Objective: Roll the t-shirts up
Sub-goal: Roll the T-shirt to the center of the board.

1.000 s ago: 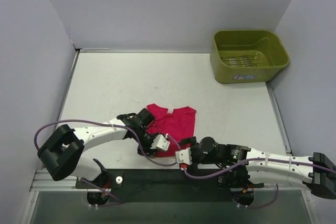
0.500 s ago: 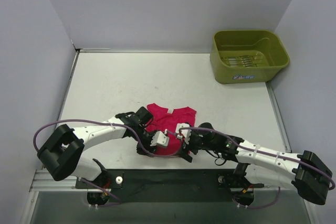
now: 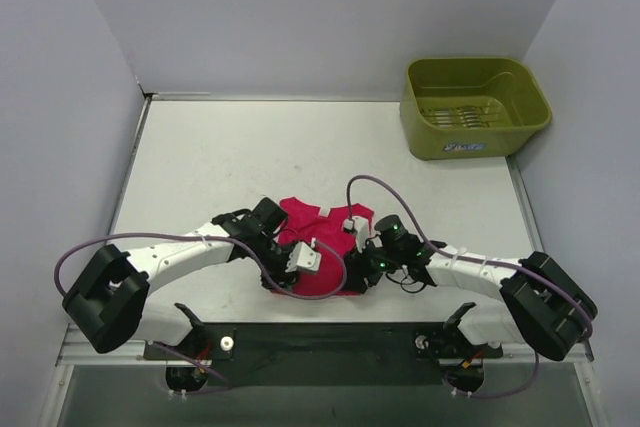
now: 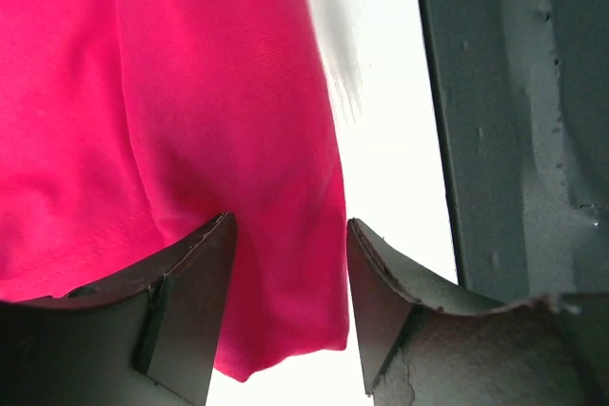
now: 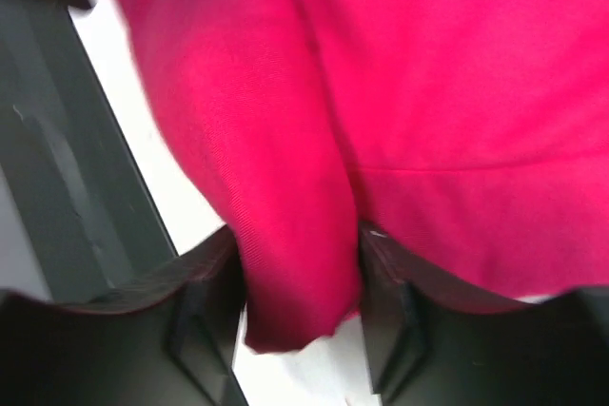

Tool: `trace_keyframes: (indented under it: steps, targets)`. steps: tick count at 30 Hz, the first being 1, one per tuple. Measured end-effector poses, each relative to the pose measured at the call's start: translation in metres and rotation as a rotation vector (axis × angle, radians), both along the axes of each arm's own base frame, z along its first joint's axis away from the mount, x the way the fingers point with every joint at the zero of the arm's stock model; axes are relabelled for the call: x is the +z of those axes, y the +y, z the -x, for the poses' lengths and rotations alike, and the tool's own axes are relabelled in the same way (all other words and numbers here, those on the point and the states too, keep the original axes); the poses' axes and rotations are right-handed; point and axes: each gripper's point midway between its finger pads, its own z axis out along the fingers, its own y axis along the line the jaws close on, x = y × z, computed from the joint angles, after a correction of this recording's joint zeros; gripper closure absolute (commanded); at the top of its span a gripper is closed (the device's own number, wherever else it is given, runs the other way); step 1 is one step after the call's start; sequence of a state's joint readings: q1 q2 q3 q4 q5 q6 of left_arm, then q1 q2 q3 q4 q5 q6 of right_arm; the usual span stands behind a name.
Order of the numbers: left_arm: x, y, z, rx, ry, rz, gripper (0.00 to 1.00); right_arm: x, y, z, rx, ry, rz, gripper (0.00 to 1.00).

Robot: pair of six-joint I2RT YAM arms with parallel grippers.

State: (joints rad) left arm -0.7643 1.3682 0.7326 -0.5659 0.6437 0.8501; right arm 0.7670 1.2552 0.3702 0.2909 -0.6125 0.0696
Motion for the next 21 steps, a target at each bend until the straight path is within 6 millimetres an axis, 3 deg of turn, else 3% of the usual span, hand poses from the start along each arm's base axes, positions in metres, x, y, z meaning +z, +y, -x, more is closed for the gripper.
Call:
trace_keyframes:
  steps: [2,3,7,11,16,18,21]
  targets:
    - [0.006,-0.003,-0.002,-0.001,-0.012,0.020,0.38,-0.001,-0.003,-0.010,-0.075,0.072,-0.023,0.64]
    - [0.008,-0.004,-0.002,-0.001,-0.015,0.027,0.37,-0.001,-0.003,-0.015,-0.102,0.100,-0.036,0.71]
    - [0.014,-0.004,-0.006,0.027,-0.027,0.039,0.33,-0.003,-0.003,-0.027,-0.156,0.235,-0.074,0.78]
    - [0.026,-0.001,-0.032,0.138,-0.121,0.047,0.27,-0.003,0.004,-0.031,-0.142,0.375,-0.119,0.89]
    - [0.062,0.004,-0.069,0.279,-0.366,0.137,0.03,-0.005,0.012,-0.036,-0.120,0.546,-0.165,0.93]
    - [0.069,0.009,-0.068,0.299,-0.437,0.173,0.03,-0.005,0.013,-0.036,-0.114,0.597,-0.181,0.94]
    - [0.062,0.009,-0.050,0.264,-0.507,0.188,0.03,-0.004,0.013,-0.034,-0.107,0.665,-0.196,0.94]
